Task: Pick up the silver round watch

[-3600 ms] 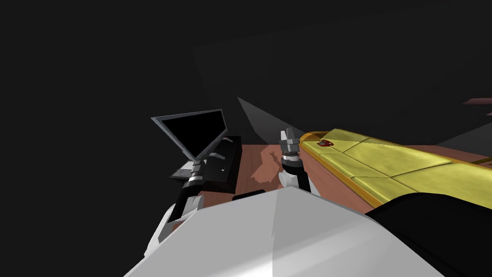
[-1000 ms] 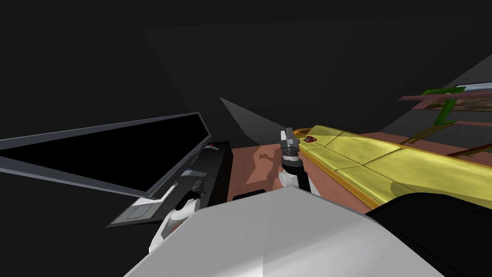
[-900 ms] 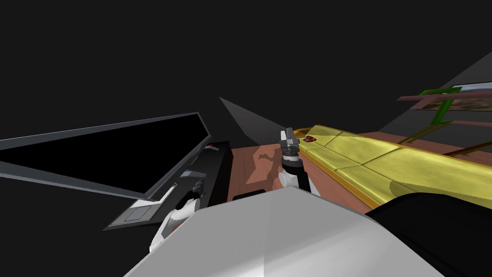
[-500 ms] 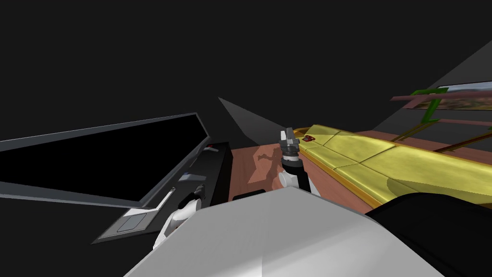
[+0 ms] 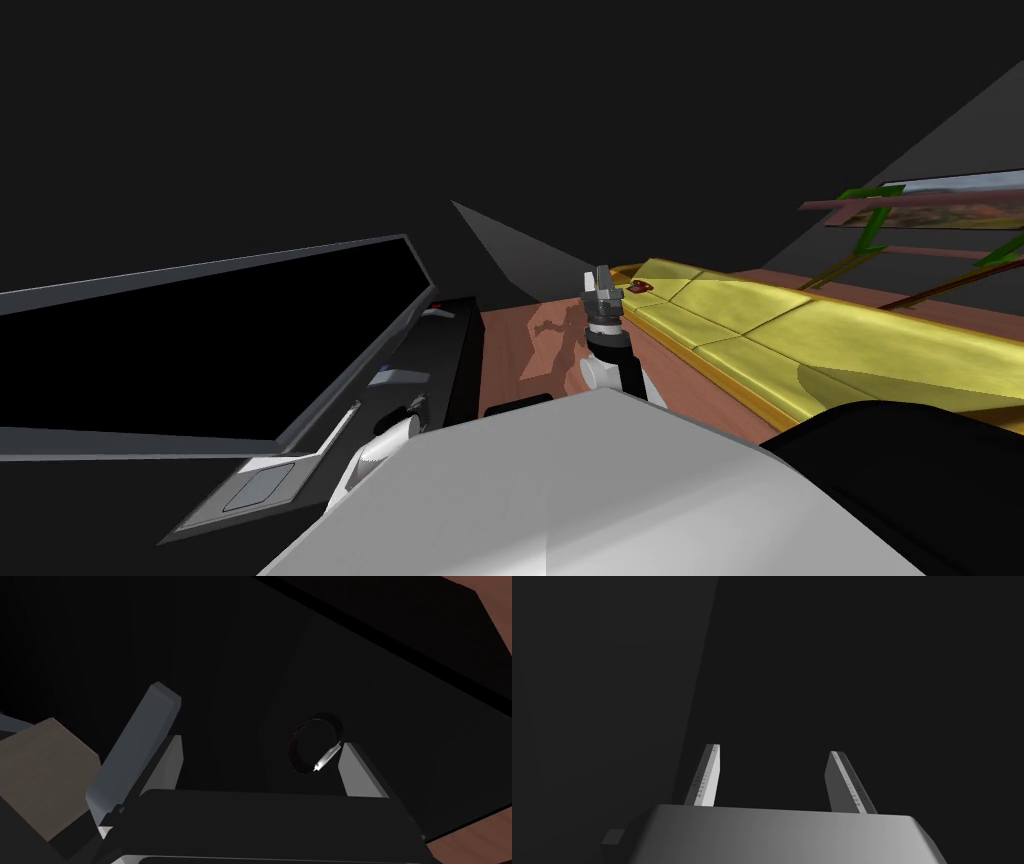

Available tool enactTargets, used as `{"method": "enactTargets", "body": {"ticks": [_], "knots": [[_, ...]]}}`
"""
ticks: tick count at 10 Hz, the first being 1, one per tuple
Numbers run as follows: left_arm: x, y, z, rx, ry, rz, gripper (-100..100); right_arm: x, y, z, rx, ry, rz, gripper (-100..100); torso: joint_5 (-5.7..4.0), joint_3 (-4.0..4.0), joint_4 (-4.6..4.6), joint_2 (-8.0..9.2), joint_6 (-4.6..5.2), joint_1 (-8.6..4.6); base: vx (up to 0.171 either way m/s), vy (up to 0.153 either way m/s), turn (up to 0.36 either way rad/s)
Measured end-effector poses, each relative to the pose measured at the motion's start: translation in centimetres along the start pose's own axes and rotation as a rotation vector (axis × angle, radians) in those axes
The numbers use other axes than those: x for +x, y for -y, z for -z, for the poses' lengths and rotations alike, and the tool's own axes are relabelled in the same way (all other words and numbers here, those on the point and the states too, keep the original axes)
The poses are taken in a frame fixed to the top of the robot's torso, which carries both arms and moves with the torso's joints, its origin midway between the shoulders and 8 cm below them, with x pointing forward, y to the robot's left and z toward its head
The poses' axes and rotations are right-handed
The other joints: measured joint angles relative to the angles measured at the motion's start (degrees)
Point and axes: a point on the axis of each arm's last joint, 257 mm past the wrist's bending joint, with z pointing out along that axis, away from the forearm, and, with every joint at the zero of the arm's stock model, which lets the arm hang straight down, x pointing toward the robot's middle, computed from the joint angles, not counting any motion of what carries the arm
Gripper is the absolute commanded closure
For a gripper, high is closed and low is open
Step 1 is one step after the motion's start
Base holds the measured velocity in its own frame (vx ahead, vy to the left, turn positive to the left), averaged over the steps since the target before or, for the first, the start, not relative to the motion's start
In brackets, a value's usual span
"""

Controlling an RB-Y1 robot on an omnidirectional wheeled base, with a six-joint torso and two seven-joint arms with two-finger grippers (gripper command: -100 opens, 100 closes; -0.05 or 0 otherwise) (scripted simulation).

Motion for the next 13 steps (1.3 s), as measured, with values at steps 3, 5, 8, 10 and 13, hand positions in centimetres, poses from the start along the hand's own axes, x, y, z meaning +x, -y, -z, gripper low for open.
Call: {"method": "enactTargets", "body": {"ticks": [3, 5, 8, 10, 13], "knots": [[0.9, -4.3, -0.4, -0.128, -0.019, 0.057, -100, 0.0, 0.0, 0.0, 0.0, 0.0, 0.0, 0, 0.03, -0.03, -0.01, -0.06, -0.01, 0.14, 0.06, 0.096, -0.062], [1.4, -6.4, -0.6, -0.195, -0.028, 0.084, -100, 0.0, 0.0, 0.0, 0.0, 0.0, 0.0, 0, 0.02, -0.02, -0.01, -0.04, 0.0, 0.06, 0.039, 0.072, -0.046], [1.5, -10.1, -0.6, -0.306, -0.036, 0.125, -100, 0.0, 0.0, 0.0, 0.0, 0.0, 0.0, 0, 0.02, 0.05, 0.01, 0.1, -0.01, 0.08, 0.014, 0.066, -0.016], [1.5, -10.3, -0.5, -0.312, -0.036, 0.126, -100, 0.0, 0.0, 0.0, 0.0, 0.0, 0.0, 0, -0.04, 0.09, 0.03, 0.15, 0.0, -0.18, 0.006, 0.012, 0.005], [2.0, -11.2, -1.4, -0.315, -0.037, 0.125, -100, 0.0, 0.0, 0.0, 0.0, 0.0, 0.0, 0, -0.03, 0.05, 0.02, 0.08, 0.0, -0.13, 0.02, 0.027, 0.006]]}}
